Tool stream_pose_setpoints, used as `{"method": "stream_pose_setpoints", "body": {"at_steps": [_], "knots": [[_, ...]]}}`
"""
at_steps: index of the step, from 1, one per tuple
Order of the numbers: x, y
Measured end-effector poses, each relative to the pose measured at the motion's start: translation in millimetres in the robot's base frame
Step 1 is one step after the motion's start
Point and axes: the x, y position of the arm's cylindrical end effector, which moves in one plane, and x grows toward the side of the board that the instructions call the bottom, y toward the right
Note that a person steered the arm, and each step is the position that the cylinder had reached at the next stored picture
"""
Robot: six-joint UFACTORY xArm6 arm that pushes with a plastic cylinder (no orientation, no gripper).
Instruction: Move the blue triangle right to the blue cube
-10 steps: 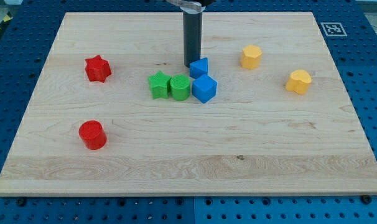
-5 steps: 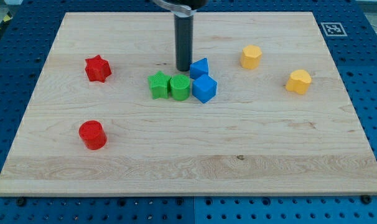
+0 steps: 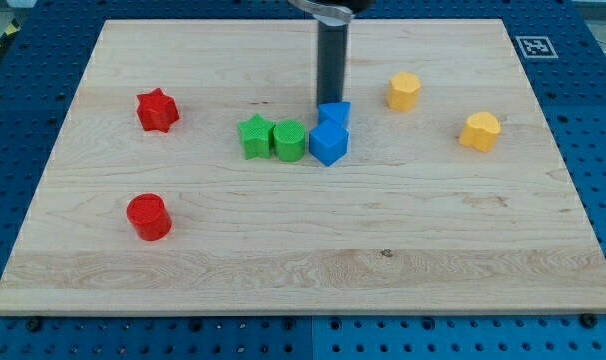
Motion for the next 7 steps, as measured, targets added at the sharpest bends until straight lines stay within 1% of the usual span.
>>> {"method": "stream_pose_setpoints", "body": {"at_steps": [1, 2, 3, 4, 6, 7], "knots": [[-11.9, -13.7], [-9.4, -20.6], [4.3, -33.1], [5.0, -23.5], [28.0, -12.8], [28.2, -2.6]]}}
